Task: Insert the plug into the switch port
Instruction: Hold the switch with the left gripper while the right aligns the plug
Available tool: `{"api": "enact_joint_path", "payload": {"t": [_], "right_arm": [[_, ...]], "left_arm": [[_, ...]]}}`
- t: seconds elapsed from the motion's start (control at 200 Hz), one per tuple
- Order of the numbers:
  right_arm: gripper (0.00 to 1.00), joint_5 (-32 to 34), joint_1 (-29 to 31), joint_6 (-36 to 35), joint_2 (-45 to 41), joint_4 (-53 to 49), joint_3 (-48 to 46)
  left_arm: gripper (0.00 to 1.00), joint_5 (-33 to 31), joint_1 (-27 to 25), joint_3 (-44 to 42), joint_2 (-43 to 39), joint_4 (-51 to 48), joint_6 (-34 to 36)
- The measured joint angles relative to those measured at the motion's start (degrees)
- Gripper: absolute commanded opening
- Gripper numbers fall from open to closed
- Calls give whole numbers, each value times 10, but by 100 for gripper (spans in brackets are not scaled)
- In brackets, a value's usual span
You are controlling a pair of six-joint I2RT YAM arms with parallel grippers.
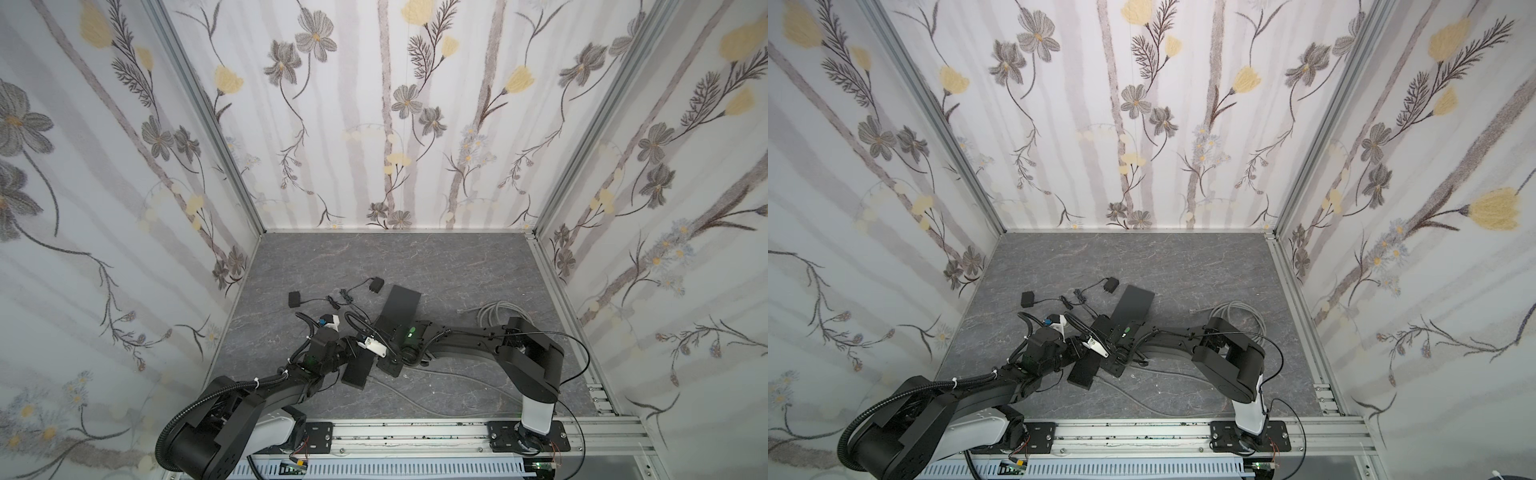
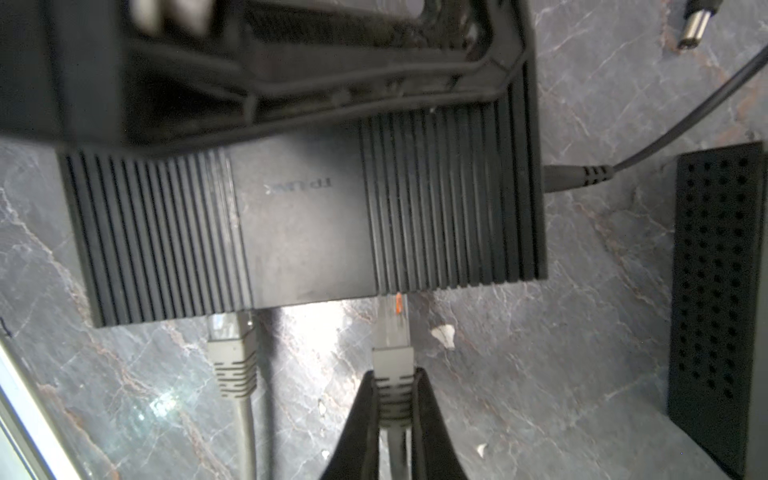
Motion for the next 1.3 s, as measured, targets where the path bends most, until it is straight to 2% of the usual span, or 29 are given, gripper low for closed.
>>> {"api": "enact_joint_path", "payload": {"t": [0.235,0.7,0.954,1.299], "right_arm": [[0,-12,0,2,19,0,0],[0,-19,0,6,6,1,-1],[0,-20,0,6,21,-56,39],[0,-28,-3,5,43,-73,54]], "left_arm": [[26,-12,-6,-6,-12,3,-6],[26,-15,-12,-26,-48,-17,-27],[26,-41,-34,-28,-47,-9,-32],[26,-44,-39,-30,-56,-12,-48]]}}
